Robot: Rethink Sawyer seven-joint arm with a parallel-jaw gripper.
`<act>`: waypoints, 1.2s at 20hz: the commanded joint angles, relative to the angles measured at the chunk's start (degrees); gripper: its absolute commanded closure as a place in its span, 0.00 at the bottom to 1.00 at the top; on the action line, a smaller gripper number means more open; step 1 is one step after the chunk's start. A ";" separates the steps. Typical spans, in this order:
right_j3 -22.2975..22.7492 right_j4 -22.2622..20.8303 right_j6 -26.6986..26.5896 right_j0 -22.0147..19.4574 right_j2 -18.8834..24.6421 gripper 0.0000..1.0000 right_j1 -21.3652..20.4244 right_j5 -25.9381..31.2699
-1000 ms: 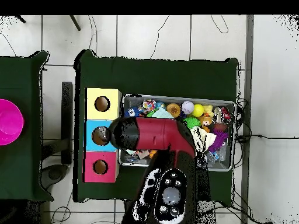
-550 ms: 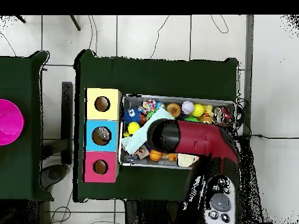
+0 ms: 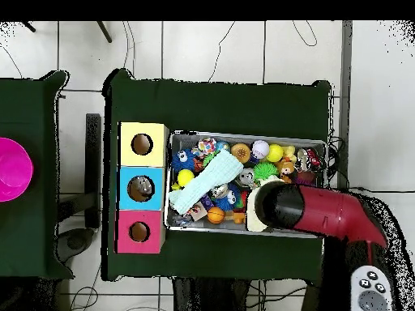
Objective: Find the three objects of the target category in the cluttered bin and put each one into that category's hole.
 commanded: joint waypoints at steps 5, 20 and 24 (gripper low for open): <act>6.03 -7.49 -10.64 -6.73 11.34 0.00 2.71 -5.06; 4.55 -12.75 -6.58 -10.72 14.77 0.00 8.46 -9.59; 3.32 -14.23 -5.92 -11.48 15.00 0.00 10.59 -10.88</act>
